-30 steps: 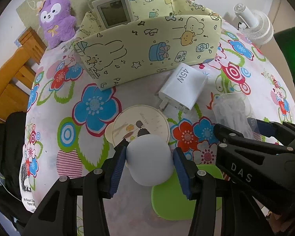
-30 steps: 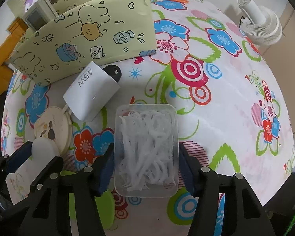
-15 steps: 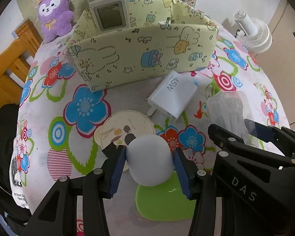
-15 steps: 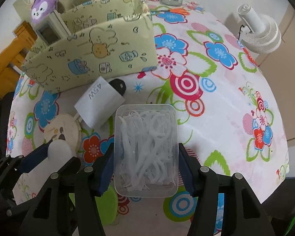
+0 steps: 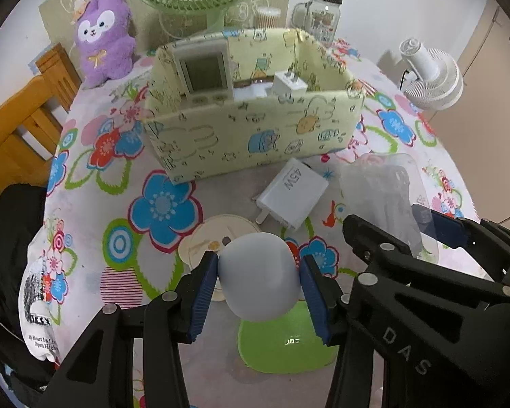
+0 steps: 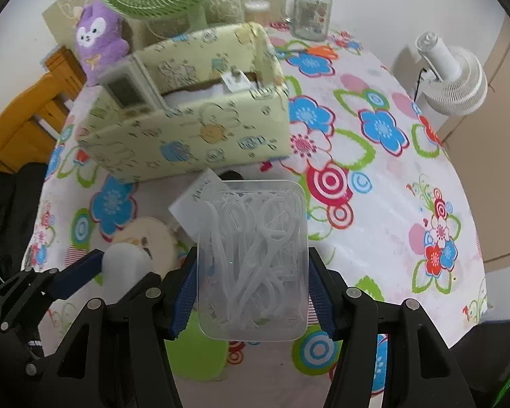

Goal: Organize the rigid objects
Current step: 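Lift the puff with the left tool while the right tool lifts the floss box, then carry the puff with the left tool while the right tool carries the floss box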

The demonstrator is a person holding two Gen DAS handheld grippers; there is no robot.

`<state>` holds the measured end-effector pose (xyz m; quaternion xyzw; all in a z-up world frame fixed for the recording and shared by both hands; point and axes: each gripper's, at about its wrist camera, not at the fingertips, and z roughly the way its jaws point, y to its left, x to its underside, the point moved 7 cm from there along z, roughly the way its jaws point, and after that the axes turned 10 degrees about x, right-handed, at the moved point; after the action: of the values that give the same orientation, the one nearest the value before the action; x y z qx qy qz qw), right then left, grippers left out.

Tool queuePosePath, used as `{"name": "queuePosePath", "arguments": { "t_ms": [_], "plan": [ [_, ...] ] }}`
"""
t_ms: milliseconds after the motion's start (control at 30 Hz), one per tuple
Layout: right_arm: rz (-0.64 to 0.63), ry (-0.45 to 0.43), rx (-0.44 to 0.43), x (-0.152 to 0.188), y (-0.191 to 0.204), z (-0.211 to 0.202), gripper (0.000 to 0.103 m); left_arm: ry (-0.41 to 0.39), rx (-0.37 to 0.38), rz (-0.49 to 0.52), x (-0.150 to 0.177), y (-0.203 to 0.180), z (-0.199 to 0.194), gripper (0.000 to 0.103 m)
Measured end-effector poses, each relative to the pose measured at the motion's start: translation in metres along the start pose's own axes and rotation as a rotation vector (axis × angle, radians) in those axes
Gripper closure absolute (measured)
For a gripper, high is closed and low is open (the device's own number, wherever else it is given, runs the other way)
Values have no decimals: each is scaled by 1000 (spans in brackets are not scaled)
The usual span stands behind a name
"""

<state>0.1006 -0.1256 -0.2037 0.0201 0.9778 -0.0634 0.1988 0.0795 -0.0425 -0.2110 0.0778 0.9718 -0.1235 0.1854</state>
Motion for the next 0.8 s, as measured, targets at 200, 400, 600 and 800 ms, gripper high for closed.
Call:
{"name": "queuePosePath", "arguments": {
  "t_ms": [200,400,600,800],
  "plan": [
    [10,-23,1,-7,6,-21,41,-29,9,-1,-7,3,-19,52],
    [6,-61,3,-17,14,-44,41,-63,10,4,-14,6,-40,52],
    [-6,-95,-5,-28,18,-62,41,-93,4,6,-24,9,-54,52],
    [-16,-125,-19,-43,20,-72,41,-121,-1,0,-38,13,-64,52]
  ]
}}
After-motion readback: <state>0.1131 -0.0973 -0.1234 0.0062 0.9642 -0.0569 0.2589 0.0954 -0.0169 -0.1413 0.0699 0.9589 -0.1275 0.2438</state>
